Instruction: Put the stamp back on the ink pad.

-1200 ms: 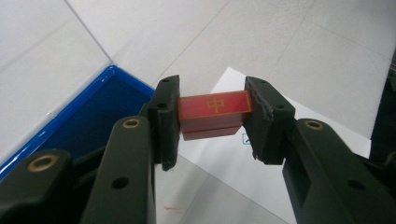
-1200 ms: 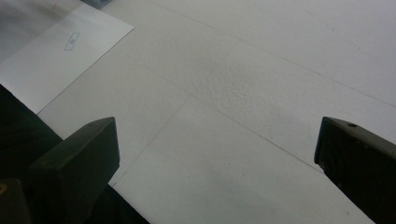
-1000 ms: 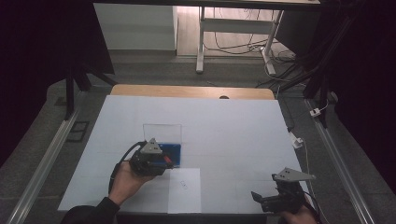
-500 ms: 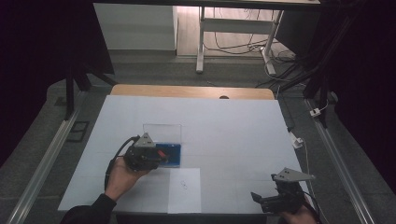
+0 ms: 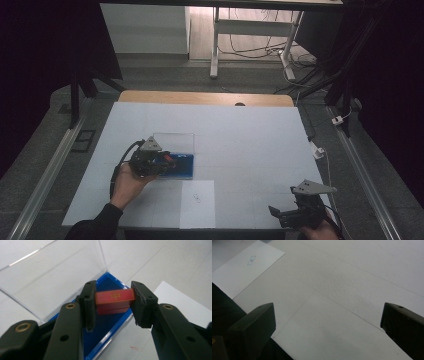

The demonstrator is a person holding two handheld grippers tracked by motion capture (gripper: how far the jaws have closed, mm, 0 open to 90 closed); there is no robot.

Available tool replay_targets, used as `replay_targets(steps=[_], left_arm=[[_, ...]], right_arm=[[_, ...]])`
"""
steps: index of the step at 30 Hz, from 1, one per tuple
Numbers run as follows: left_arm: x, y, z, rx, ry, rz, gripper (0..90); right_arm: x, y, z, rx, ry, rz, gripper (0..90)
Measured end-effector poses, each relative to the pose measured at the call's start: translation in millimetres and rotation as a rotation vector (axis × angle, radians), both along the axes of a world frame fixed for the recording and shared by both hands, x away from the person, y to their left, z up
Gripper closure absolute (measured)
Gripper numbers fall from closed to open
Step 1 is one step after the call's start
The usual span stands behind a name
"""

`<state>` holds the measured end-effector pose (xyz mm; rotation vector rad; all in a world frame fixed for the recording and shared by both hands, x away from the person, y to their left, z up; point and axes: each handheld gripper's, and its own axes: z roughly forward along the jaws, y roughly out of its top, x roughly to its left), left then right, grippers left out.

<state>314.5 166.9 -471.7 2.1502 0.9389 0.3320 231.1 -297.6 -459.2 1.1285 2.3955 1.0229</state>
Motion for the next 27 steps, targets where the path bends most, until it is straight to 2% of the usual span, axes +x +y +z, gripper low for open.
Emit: replay_targets(steps=[12,27], left_arm=[[15.5,2.1,-10.0,0.023,0.007,0.039,57.4],[25.2,-7.3,-26.3,0.085,0.026,0.025,57.3]], right_arm=[[0.4,0.6,-0.4,-0.004,0.003,-0.002,0.4],[0.7,1.1,-0.7,-0.008,0.008,0.0,0.4]])
